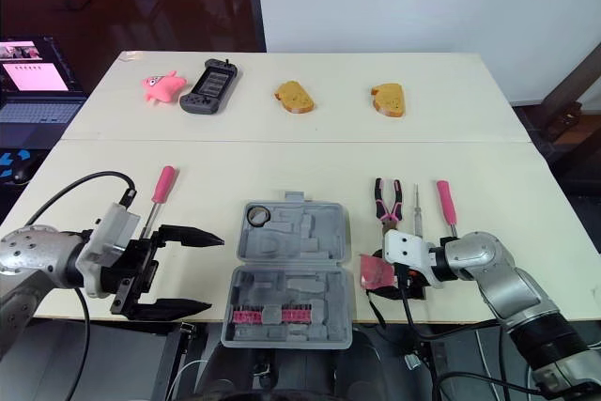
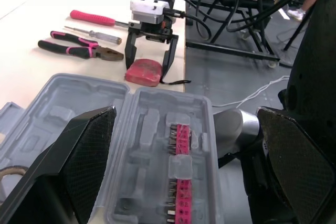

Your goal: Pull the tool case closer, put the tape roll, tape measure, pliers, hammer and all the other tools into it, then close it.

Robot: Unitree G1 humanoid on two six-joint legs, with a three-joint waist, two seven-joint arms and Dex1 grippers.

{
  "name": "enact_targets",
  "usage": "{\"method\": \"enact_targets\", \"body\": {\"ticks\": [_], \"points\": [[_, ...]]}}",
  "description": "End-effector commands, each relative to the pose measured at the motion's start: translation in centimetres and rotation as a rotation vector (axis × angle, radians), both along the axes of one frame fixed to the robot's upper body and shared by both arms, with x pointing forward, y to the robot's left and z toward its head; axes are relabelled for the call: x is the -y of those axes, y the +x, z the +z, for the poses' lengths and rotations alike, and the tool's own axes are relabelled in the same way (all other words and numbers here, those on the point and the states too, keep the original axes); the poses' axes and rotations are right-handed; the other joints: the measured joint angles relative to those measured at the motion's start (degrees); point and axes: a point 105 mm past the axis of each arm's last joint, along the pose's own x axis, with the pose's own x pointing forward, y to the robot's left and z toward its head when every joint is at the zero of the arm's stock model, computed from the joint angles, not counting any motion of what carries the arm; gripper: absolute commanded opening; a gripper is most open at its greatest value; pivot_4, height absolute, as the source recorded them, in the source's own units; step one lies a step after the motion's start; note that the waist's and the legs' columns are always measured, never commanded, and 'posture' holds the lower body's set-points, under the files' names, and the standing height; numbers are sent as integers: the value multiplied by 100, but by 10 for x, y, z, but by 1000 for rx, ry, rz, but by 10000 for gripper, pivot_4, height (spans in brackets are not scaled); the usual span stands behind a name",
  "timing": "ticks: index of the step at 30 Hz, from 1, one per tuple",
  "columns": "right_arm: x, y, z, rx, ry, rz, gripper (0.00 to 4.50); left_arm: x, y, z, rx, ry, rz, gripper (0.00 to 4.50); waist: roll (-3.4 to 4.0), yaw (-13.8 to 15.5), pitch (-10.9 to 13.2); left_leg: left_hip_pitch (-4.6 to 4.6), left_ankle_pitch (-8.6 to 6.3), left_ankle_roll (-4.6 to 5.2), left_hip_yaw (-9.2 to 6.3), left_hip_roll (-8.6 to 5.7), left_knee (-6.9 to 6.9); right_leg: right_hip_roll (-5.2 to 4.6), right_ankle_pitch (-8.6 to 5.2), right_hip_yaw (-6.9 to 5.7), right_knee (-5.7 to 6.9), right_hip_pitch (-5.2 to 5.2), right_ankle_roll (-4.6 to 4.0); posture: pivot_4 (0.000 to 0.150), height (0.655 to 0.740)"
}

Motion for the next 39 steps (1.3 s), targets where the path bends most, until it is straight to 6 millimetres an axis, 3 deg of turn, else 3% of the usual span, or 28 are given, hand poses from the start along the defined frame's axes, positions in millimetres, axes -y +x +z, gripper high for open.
{"method": "enact_targets", "body": {"ticks": [1,3,8,12,15,19,22,27,39], "points": [[-1,4,3,20,27,-19,29654,-1,0,6,47,9,0,45000,0,-1,0,0,0,0,0,0,0,0,0,0,0,0,0,1500,7188],[-1,4,4,26,27,-25,29654,-2,1,7,50,6,6,45000,0,-1,0,1,0,-1,-1,0,0,0,0,0,1,1,0,1500,7188],[-7,9,29,10,75,-114,29654,-6,4,8,60,-2,37,45000,1,1,0,0,1,-1,-3,0,0,0,0,1,4,-2,0,1500,7188],[-26,20,68,130,51,-97,29654,-13,7,6,73,-5,82,45000,4,-6,1,0,0,-1,-4,0,0,-2,0,0,4,-4,-1,1500,7188],[-41,32,90,193,-31,-52,29654,-15,8,3,74,-12,110,45000,9,-71,3,0,1,-2,-2,2,-1,-1,1,2,5,-10,-3,1500,7188],[-56,35,104,84,-175,54,29654,-22,10,0,84,-15,156,45000,8,-109,3,-5,0,-1,-8,1,-7,-4,0,-2,4,-12,-5,1500,7188],[-68,54,114,77,-229,52,29654,-28,10,-1,100,-14,196,45000,8,-143,3,-5,-1,1,-5,1,-6,-4,0,-2,4,-15,-6,1500,7188],[-85,67,111,75,-298,116,29654,-32,7,-5,105,-17,246,45000,8,-149,3,-7,-1,0,0,2,-8,-4,2,-1,7,-20,-6,1500,7188],[-120,94,80,120,-373,167,29654,-41,-13,-13,72,13,306,45000,7,-142,2,-9,0,-2,19,2,-6,-5,3,-2,10,-22,-5,1500,7188]]}}
